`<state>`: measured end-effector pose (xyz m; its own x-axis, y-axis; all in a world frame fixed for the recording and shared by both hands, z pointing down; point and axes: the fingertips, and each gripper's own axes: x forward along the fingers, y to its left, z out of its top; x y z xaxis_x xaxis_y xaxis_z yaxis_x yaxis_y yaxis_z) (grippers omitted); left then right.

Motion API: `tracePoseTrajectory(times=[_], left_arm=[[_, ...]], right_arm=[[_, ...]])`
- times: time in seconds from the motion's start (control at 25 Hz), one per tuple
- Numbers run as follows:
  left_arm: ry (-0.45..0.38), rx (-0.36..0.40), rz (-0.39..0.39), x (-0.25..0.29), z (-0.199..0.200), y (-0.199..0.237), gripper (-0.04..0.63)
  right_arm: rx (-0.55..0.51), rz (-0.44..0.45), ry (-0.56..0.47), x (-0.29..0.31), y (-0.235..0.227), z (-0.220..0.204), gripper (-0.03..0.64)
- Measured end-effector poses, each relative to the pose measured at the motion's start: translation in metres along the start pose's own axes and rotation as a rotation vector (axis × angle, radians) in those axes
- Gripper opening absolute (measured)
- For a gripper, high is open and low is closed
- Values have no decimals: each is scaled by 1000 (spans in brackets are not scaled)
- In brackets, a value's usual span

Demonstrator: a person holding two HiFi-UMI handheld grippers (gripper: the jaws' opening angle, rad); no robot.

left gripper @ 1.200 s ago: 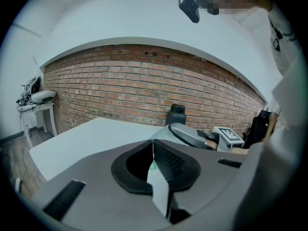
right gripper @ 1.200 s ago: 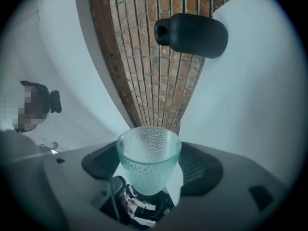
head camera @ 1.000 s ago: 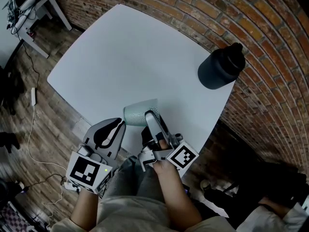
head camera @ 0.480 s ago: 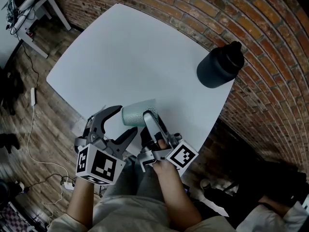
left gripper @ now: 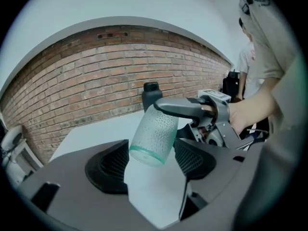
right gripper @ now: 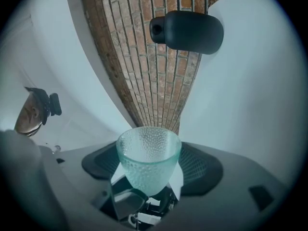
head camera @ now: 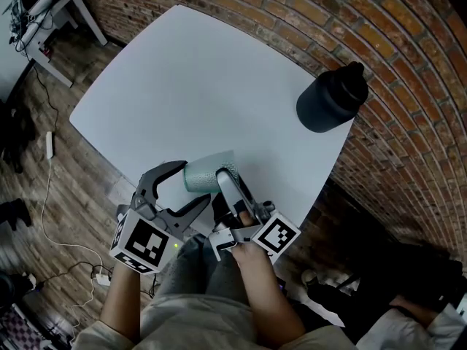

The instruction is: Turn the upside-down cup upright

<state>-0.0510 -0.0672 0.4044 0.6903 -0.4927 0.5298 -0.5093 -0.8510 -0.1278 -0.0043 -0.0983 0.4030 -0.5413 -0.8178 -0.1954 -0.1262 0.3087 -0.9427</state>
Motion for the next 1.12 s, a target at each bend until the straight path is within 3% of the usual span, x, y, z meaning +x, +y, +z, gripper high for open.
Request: tracePoseTrajectory(times=[0.16,0.32,0.68,0.84,1.12], left_arm=[[-79,-77,-72,-5,4,-1,290],[-58,-19,-90,-3,3,1,290],[-73,4,-108,-3,6,0,328],[-58,23,-160,1,4,-10,328],[-1,32,-130,14,-1,-16,325]], right_arm=[[16,17,6,-2,-1,0,371],[21,50,32,1,4,-4,371],[28,78,71,-1,8,-8,371],[24,89,99,1,12,-16,371],[66,80,60,-6,2,-11,371]])
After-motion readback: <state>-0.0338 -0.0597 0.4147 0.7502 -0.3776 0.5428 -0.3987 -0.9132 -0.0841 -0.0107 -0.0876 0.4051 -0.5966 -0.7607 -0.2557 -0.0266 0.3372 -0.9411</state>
